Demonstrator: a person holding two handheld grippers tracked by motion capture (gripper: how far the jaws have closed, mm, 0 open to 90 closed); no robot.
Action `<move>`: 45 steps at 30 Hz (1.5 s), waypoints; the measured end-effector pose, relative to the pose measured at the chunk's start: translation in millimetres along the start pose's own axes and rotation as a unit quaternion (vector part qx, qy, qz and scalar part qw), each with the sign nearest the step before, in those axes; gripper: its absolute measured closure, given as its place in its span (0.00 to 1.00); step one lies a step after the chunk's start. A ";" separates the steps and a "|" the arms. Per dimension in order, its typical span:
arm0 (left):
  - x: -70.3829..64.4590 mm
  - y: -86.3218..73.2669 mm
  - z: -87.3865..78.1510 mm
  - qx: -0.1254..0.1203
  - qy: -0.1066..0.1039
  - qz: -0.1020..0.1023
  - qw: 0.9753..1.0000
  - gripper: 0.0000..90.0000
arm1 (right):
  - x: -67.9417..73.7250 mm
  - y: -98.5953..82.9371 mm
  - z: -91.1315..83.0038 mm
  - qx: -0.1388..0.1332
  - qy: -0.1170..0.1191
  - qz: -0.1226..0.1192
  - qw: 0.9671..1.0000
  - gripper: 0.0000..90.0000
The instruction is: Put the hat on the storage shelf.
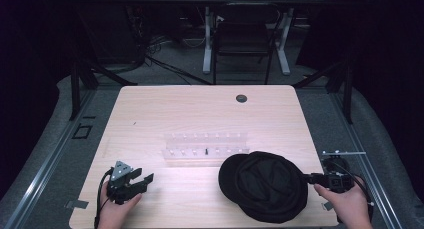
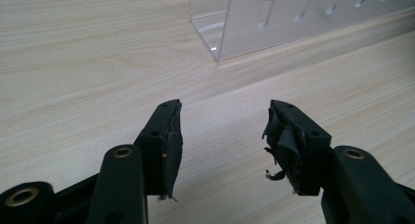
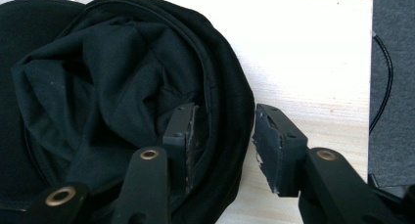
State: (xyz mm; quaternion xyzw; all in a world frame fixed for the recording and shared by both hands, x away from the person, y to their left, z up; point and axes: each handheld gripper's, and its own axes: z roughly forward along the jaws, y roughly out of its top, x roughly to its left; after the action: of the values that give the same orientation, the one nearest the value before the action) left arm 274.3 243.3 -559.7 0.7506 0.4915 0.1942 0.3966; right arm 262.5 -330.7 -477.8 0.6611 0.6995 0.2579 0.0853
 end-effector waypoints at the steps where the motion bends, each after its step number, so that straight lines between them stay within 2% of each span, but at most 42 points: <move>1: 0.1 0.1 -0.2 0.001 0.000 -0.001 1.000 0.52 | -0.4 0.7 0.3 0.003 0.005 0.000 1.000 0.67; 4: 0.5 -0.2 -0.1 -0.003 -0.001 -0.002 1.000 0.52 | -0.6 2.4 1.7 0.011 0.011 0.005 1.000 0.69; 6: 0.6 0.0 -0.4 -0.004 -0.003 -0.003 1.000 0.52 | -0.9 3.0 3.0 0.017 0.007 0.007 1.000 0.69; 7: 0.5 0.1 -0.4 -0.006 -0.003 -0.003 1.000 0.52 | -2.0 4.2 1.5 0.030 -0.004 -0.002 1.000 0.69; 8: 0.4 0.2 -0.5 -0.006 -0.003 -0.003 1.000 0.52 | -1.8 3.6 4.0 0.022 0.009 0.010 1.000 0.69; 9: 0.3 0.3 -0.6 -0.005 -0.003 -0.002 1.000 0.52 | -1.9 3.7 4.6 0.022 0.008 0.014 1.000 0.70; 10: 0.2 0.2 -0.5 -0.004 -0.003 -0.002 1.000 0.52 | -3.5 5.1 2.6 0.037 -0.003 0.005 0.999 0.70; 11: 0.5 0.6 -1.2 0.002 -0.004 0.000 1.000 0.52 | -3.2 4.4 5.3 0.030 0.005 0.020 0.999 0.70; 17: 0.2 0.6 -1.0 0.001 -0.004 -0.001 1.000 0.52 | -8.6 6.4 10.9 0.046 0.004 0.027 0.999 0.70; 18: 0.4 0.7 -1.1 0.002 -0.003 0.000 1.000 0.52 | -10.0 7.3 10.7 0.055 -0.004 0.025 0.998 0.71; 19: 0.7 0.6 -1.0 0.003 -0.003 0.000 1.000 0.52 | -10.8 7.0 13.3 0.050 0.003 0.033 0.998 0.71; 29: 1.9 0.3 -0.6 -0.003 0.000 -0.002 1.000 0.52 | -14.8 7.2 23.1 0.073 -0.010 0.030 0.997 0.74; 33: 2.2 0.2 -0.7 -0.004 -0.001 -0.003 1.000 0.52 | -16.5 5.9 27.8 0.079 -0.010 0.037 0.996 0.76; 34: 2.1 0.2 -0.6 -0.003 -0.001 -0.003 1.000 0.52 | -17.7 6.9 26.4 0.094 -0.024 0.027 0.995 0.77; 35: 2.1 0.2 -0.6 -0.003 -0.001 -0.002 1.000 0.52 | -17.9 5.6 29.4 0.084 -0.004 0.040 0.996 0.77; 45: 2.5 0.2 -0.6 -0.002 0.003 -0.005 1.000 0.52 | -19.7 3.2 35.0 0.099 0.007 0.046 0.994 0.79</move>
State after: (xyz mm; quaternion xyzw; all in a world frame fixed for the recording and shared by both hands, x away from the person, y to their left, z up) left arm 275.1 245.8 -559.5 0.7468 0.4961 0.1950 0.3976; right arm 283.6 -341.1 -510.5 0.6959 0.6911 0.1951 0.0026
